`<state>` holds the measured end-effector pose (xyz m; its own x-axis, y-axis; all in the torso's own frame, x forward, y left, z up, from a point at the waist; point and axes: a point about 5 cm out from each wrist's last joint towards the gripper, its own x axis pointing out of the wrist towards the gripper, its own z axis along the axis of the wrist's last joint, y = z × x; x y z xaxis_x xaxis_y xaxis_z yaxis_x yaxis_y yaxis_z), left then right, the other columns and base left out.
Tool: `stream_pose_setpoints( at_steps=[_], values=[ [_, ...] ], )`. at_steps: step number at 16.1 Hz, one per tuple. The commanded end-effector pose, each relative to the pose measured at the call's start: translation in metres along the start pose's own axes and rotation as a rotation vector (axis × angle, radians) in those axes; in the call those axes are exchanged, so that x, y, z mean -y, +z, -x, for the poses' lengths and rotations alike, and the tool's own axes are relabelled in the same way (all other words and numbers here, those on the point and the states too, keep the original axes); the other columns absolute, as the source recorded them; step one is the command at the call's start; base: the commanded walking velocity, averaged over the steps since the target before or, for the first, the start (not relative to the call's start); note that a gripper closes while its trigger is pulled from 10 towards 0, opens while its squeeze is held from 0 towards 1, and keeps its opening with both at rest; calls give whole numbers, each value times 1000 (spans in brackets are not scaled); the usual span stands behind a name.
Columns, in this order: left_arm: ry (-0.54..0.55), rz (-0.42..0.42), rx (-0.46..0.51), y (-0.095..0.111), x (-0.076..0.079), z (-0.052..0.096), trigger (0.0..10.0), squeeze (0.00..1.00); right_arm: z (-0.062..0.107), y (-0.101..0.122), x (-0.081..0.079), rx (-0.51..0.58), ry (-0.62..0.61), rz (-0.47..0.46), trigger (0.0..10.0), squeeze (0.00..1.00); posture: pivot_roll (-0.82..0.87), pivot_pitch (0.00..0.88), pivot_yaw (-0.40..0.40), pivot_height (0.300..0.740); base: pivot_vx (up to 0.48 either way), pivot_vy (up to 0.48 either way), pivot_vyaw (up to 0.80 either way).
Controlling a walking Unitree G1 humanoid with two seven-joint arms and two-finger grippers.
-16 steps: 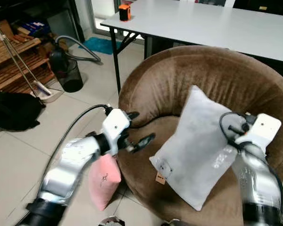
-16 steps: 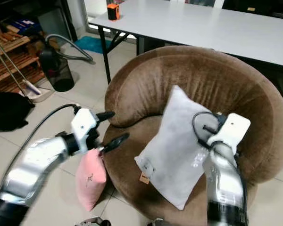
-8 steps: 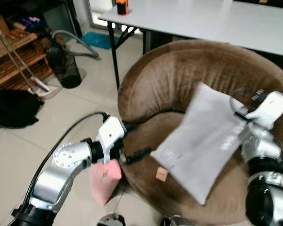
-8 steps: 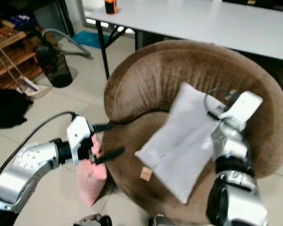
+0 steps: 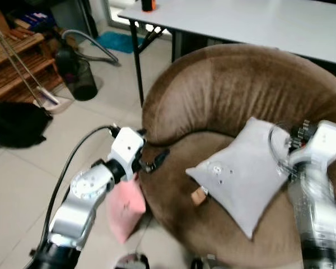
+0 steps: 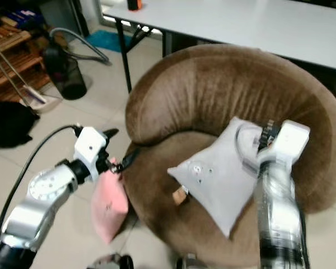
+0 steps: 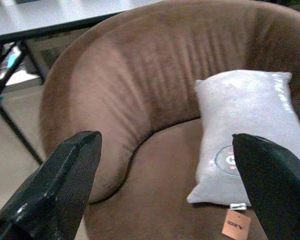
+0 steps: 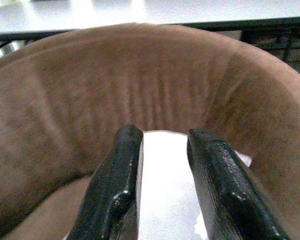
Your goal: Move the pillow to the sofa from floor
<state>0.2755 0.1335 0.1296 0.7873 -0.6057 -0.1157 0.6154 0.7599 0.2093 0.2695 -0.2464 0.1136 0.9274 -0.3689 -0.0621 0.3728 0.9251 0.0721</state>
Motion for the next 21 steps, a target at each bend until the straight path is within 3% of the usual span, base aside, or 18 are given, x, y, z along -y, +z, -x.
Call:
stream_pose_setpoints(
  at_steps=[1,2,4,5,8,10,21],
  values=[
    [26,-18,-14,-2,-1,-2,10000,0,17,3,-6,14,22,16,10000,0,-69,65,5,736,0,360,0],
    [52,-37,-30,-3,-4,-7,10000,0,42,-15,-6,-29,37,65,10000,0,-79,61,-6,736,0,360,0],
    [77,-67,-44,-4,-6,-13,10000,0,71,-38,-1,-121,23,148,10000,0,-71,50,-14,736,0,360,0],
    [90,-62,-52,-5,-7,-14,10000,0,79,-45,1,-163,-20,116,10000,0,-72,41,-15,736,0,360,-800],
    [106,-58,-61,-7,-7,-13,10000,0,81,-42,-3,-187,-43,81,10000,0,-66,44,-23,736,0,358,-800],
    [115,-65,-75,-10,-7,-15,10000,0,79,-39,-7,-178,-32,122,10000,0,-76,59,-17,736,0,358,-800],
    [106,-68,-56,-6,-6,-24,10000,0,85,-42,-4,-211,-26,155,10000,0,-87,33,-11,736,0,363,-800]
  ],
)
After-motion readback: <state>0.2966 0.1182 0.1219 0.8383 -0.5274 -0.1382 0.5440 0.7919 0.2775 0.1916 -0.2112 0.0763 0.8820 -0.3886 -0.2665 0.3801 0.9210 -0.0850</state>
